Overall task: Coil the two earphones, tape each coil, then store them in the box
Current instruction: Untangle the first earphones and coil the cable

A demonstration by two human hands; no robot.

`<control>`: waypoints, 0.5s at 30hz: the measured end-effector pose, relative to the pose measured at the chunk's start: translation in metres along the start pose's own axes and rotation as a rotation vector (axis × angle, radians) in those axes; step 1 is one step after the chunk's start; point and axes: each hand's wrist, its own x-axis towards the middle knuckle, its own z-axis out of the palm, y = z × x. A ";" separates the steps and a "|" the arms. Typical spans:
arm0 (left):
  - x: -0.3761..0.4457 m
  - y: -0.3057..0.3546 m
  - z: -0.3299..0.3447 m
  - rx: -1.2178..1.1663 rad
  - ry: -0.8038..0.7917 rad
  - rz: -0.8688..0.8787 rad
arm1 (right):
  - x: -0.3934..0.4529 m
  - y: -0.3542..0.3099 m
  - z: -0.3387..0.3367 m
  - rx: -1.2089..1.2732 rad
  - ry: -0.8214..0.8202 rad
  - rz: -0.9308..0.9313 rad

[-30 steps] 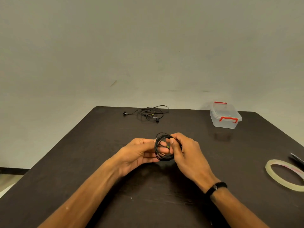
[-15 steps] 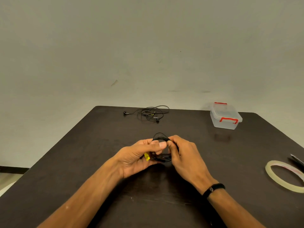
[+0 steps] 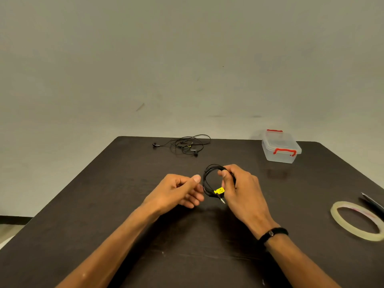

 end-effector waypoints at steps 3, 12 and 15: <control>-0.009 0.008 0.007 0.111 0.119 -0.047 | -0.003 -0.004 0.001 -0.095 -0.016 -0.009; -0.018 0.006 0.034 0.189 0.147 -0.081 | -0.014 -0.021 0.003 -0.205 0.005 -0.061; -0.018 0.004 0.034 0.184 0.116 -0.088 | -0.015 -0.020 0.003 -0.166 0.060 -0.083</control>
